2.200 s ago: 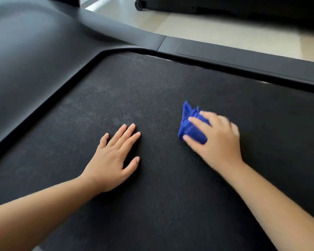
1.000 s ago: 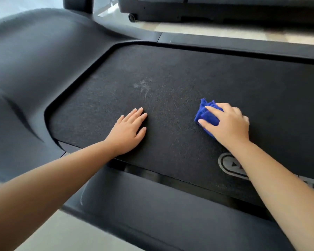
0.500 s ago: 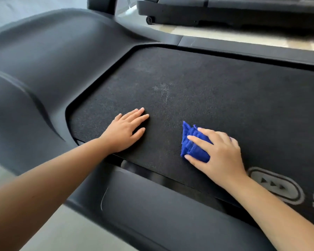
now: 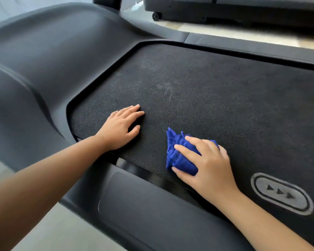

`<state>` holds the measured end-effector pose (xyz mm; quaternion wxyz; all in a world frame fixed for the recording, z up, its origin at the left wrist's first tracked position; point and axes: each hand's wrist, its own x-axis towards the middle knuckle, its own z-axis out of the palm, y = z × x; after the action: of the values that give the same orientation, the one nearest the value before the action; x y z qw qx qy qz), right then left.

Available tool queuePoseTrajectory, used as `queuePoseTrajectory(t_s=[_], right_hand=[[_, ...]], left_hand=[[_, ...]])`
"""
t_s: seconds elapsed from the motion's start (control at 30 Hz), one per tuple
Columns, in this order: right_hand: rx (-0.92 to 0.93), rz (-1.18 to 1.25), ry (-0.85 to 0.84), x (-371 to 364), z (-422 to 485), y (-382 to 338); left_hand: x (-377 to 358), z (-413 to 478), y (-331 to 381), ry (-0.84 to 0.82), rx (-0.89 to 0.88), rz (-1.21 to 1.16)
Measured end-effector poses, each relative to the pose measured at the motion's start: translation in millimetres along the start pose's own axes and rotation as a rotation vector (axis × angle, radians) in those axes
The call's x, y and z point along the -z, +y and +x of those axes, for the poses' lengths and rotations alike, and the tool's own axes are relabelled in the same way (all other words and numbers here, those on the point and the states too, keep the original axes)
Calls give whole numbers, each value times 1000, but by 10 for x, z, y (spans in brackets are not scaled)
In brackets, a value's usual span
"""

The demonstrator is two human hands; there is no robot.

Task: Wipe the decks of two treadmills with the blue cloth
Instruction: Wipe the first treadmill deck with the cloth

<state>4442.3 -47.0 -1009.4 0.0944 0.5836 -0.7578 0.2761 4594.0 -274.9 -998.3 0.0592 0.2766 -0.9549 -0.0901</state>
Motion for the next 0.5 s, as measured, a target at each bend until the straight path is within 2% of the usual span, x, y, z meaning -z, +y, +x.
queuePoseTrajectory(t_s=[0.27, 0.4, 0.5], right_hand=[[49, 10, -118, -315, 442, -392], [95, 36, -81, -389, 565, -246], [23, -12, -77, -483, 866, -24]], left_hand=[[-1, 419, -3, -48, 126, 75], [7, 721, -80, -41, 118, 64], [7, 931, -141, -60, 110, 66]])
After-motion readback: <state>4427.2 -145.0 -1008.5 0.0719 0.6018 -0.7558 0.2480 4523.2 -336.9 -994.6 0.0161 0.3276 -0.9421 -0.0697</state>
